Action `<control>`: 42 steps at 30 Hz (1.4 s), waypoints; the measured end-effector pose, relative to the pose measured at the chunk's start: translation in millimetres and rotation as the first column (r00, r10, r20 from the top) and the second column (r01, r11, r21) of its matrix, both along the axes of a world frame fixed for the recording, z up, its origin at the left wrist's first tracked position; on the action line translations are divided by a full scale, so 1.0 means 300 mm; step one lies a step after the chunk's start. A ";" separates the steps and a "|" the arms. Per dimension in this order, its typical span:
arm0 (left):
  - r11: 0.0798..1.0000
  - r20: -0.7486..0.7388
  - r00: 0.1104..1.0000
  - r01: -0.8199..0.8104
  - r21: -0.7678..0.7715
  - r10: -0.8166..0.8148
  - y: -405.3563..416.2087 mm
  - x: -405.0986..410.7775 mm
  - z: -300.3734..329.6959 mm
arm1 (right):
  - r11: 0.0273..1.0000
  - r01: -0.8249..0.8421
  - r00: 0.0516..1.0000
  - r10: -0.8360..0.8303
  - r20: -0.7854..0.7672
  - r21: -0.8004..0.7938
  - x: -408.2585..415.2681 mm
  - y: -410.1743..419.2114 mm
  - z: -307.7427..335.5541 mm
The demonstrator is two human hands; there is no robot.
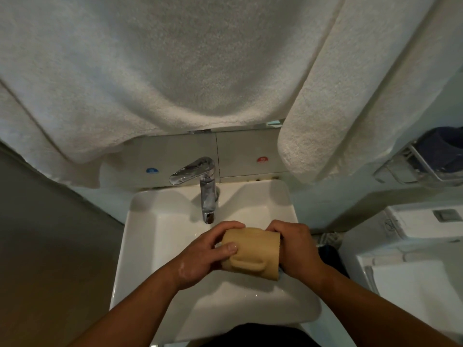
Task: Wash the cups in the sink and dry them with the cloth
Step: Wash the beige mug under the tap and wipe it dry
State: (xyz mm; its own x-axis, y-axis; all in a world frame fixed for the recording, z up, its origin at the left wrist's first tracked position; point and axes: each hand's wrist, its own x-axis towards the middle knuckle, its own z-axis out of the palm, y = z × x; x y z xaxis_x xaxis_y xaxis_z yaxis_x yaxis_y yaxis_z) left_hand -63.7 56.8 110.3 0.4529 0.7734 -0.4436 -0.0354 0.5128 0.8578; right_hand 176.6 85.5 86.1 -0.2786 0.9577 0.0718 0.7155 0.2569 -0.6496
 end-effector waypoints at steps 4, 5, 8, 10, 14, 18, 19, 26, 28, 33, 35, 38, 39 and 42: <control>0.993 -0.020 1.000 -0.021 -0.118 0.019 0.011 0.025 0.029 | 0.982 -0.087 0.993 0.072 0.098 0.166 -0.012 0.005 0.042; 0.984 -0.052 0.998 -0.040 -0.172 0.032 0.013 0.028 0.032 | 0.977 -0.098 0.989 0.075 0.125 0.191 -0.014 0.006 0.045; 0.963 -0.031 0.994 -0.105 -0.247 0.101 0.011 0.019 0.009 | 0.987 -0.051 0.993 0.034 0.109 0.155 -0.015 0.018 0.035; 0.995 0.013 0.999 -0.046 -0.087 0.047 0.007 -0.004 -0.020 | 0.998 0.046 0.996 -0.049 0.070 0.052 -0.018 0.023 0.025; 0.993 -0.123 0.992 0.048 0.112 -0.034 0.009 -0.020 -0.044 | 0.998 0.033 0.992 -0.025 0.121 -0.059 -0.005 0.021 0.017; 0.999 -0.077 0.997 0.018 -0.042 -0.021 0.024 -0.018 -0.031 | 1.000 -0.011 0.972 0.014 0.237 -0.014 0.003 0.032 0.009; 0.997 -0.092 0.996 0.010 -0.073 -0.017 0.028 -0.023 -0.034 | 0.999 0.012 0.969 -0.004 0.248 -0.031 0.001 0.035 0.013; 0.960 -0.263 0.954 -0.197 -0.198 0.142 -0.011 -0.063 -0.114 | 0.940 0.072 0.997 -0.063 0.039 -0.334 0.083 0.041 0.005; 0.944 -0.277 0.943 -0.248 -0.218 0.184 -0.021 -0.060 -0.128 | 0.921 0.116 0.989 -0.143 -0.046 -0.372 0.088 0.030 0.007; 0.938 -0.271 0.940 -0.270 -0.217 0.208 -0.025 -0.034 -0.144 | 0.911 0.080 0.924 -0.221 -0.314 -0.404 0.021 -0.005 0.092; 0.942 -0.257 0.944 -0.262 -0.211 0.205 -0.026 -0.017 -0.141 | 0.893 0.022 0.882 -0.229 -0.412 -0.450 -0.031 -0.017 0.121; 0.954 -0.185 0.962 -0.234 -0.188 0.199 -0.029 0.015 -0.128 | 0.899 0.056 0.916 -0.220 -0.335 -0.435 -0.085 -0.029 0.111; 0.957 -0.166 0.965 -0.231 -0.175 0.203 -0.030 0.023 -0.122 | 0.923 0.106 0.957 -0.196 -0.215 -0.370 -0.090 -0.032 0.089; 0.961 -0.146 0.966 -0.235 -0.147 0.214 -0.034 0.036 -0.115 | 0.973 0.182 0.983 -0.179 0.030 -0.140 -0.089 -0.053 0.042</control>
State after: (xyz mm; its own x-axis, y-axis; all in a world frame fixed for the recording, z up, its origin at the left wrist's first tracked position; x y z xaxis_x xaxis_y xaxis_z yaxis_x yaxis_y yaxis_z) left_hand -52.9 46.6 75.7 0.2070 0.7620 -0.6136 -0.0615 0.6361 0.7691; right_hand 149.9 69.7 98.6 -0.1004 0.9924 -0.0715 0.7529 0.0287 -0.6575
